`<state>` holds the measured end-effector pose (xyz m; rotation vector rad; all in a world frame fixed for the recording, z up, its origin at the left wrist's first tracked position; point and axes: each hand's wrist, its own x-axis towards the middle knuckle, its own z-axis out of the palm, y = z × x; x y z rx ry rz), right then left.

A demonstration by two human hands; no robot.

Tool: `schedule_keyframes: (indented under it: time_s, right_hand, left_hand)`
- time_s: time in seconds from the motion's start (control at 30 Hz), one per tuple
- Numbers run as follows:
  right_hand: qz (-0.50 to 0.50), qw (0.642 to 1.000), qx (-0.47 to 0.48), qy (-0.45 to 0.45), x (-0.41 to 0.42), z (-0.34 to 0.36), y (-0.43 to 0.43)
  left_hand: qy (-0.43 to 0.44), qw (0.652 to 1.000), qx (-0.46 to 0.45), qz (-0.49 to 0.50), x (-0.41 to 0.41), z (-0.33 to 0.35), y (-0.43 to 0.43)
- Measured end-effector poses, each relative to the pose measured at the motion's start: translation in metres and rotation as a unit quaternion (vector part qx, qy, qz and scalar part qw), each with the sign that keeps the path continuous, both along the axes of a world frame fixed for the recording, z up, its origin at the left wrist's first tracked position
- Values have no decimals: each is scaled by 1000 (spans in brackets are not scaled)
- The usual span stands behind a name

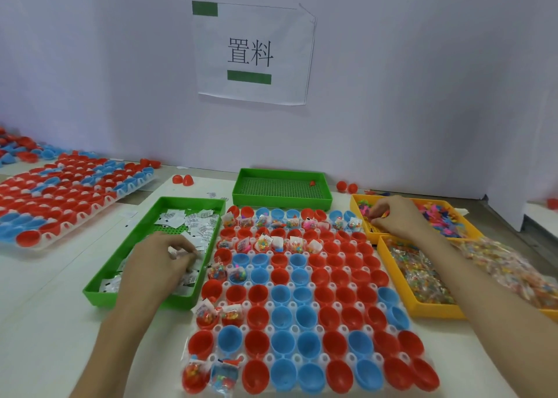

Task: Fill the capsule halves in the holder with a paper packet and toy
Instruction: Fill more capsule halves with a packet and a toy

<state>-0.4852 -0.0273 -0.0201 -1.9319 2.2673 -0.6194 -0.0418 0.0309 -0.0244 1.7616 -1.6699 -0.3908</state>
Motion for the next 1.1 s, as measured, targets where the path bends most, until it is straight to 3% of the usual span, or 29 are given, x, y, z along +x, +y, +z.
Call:
schedule_keyframes:
  time_s: [0.23,0.43,0.57,0.83,0.93,1.1]
  right_hand:
    - [-13,998,-40,-50,-3,-3,17]
    - [-22,992,-71,-106,-11,2,25]
    - [-14,983,-102,-152,-11,11,33]
    - [26,933,-190,-303,24,28,78]
    - [73,908,-199,-361,55,37,96]
    - [191,868,-156,-431,113,55,125]
  left_hand:
    - [31,993,-108,26,0,0,3]
    - [121,983,-128,46,-4,0,4]
    - [111,986,-120,41,-6,-1,2]
    - [134,980,-146,23,-4,8,9]
    - [206,965,-160,-18,-20,29,24]
    - [359,914,-104,-159,-78,53,62]
